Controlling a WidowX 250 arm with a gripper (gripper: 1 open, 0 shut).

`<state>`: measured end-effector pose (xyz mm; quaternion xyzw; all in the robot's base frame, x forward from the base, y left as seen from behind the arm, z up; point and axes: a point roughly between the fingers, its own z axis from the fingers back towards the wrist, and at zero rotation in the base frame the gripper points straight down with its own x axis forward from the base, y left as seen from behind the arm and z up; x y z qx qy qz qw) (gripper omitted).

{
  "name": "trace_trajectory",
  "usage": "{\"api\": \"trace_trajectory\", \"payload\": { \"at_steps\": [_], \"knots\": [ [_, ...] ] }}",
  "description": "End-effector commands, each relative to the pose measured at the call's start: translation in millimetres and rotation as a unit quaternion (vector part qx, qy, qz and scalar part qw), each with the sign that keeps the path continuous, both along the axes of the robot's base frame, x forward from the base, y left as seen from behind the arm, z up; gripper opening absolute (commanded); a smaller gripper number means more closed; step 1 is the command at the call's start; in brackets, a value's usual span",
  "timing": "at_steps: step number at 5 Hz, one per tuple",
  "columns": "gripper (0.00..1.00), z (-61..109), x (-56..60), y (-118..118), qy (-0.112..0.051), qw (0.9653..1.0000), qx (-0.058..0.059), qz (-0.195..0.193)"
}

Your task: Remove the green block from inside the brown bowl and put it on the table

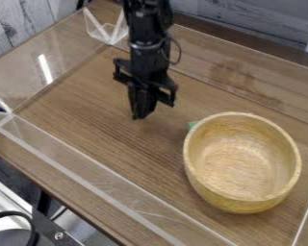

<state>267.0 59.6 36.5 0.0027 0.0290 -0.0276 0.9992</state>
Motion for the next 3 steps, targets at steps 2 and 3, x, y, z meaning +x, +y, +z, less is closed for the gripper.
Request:
{"api": "trace_trajectory", "payload": {
  "at_steps": [2, 3],
  "knots": [
    [0.0, -5.4, -7.0, -0.5, -0.04, 0.9988, 0.025, 0.009],
    [1.0, 1.1, -7.9, -2.0, -0.051, 0.9979, 0.022, 0.032]
  ]
}}
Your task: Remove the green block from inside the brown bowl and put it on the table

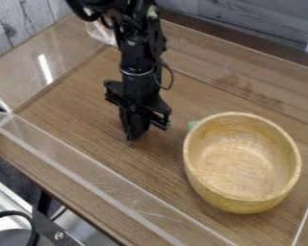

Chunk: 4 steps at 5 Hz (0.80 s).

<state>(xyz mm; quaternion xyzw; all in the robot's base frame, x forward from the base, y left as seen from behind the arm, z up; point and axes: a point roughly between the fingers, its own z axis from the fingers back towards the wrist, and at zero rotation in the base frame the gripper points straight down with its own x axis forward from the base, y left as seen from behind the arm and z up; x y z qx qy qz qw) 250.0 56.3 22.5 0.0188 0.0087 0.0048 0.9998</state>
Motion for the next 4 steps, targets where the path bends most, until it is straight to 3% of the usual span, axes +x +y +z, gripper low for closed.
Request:
{"api": "trace_trajectory", "payload": {
  "at_steps": [1, 2, 3, 4],
  "knots": [
    [1.0, 24.3, 8.9, 0, -0.045, 0.9987, 0.004, 0.025],
    [1.0, 51.0, 11.0, 0, -0.076, 0.9967, -0.011, 0.027],
    [1.0, 89.5, 16.7, 1, -0.117, 0.9924, -0.028, 0.026],
    [1.0, 96.9, 23.6, 6, -0.141, 0.9892, -0.024, 0.033]
  ]
}}
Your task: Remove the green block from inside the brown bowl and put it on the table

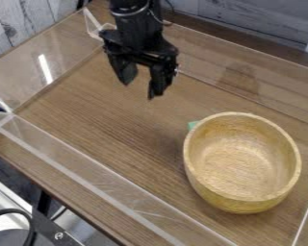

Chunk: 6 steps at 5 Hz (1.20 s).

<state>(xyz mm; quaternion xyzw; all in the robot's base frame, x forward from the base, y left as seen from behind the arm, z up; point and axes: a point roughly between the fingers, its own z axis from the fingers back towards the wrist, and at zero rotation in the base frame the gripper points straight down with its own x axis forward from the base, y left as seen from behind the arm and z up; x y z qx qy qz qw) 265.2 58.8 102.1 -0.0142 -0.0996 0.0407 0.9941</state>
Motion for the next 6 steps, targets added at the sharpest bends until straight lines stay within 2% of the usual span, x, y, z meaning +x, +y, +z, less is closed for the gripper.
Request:
{"api": "trace_trajectory", "payload": {
  "at_steps": [1, 2, 4, 6],
  "knots": [
    [1.0, 10.9, 13.3, 7, -0.037, 0.9993, 0.011, 0.006],
    [1.0, 10.4, 12.9, 4, -0.017, 0.9997, 0.018, -0.006],
    [1.0, -8.4, 19.4, 16, 0.0, 1.0, 0.005, 0.0],
    [1.0, -24.8, 4.9, 8, 0.022, 0.9996, 0.017, 0.002]
  ]
}}
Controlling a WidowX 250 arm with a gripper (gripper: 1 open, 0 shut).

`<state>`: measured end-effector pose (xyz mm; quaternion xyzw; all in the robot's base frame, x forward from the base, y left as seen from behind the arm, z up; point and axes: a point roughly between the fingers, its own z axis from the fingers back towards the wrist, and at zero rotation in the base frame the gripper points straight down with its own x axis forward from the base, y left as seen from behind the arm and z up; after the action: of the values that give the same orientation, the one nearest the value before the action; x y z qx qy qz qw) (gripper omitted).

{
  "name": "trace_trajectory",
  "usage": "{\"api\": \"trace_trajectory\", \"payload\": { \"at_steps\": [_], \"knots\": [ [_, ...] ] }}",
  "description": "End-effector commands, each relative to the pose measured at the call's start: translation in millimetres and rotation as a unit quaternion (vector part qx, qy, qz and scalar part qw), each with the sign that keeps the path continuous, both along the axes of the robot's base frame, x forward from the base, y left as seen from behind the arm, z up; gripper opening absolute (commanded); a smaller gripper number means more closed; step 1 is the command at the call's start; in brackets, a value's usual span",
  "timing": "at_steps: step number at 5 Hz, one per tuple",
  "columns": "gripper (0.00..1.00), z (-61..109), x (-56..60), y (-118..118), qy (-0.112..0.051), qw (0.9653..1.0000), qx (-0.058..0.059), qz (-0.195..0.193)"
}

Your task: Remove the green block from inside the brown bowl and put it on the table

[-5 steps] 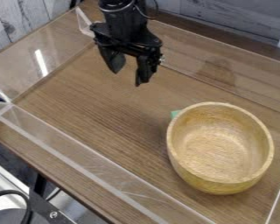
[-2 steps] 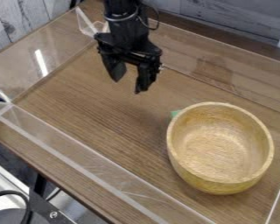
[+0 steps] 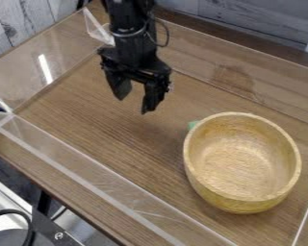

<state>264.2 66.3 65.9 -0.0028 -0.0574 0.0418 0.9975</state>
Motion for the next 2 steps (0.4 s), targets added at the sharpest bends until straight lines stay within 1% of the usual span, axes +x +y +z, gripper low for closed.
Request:
{"api": "trace_trajectory", "payload": {
  "at_steps": [1, 2],
  "knots": [
    [1.0, 3.7, -3.8, -2, -0.014, 0.9997, 0.016, 0.007],
    [1.0, 0.6, -9.5, 13, 0.007, 0.9991, 0.04, 0.006]
  ]
}}
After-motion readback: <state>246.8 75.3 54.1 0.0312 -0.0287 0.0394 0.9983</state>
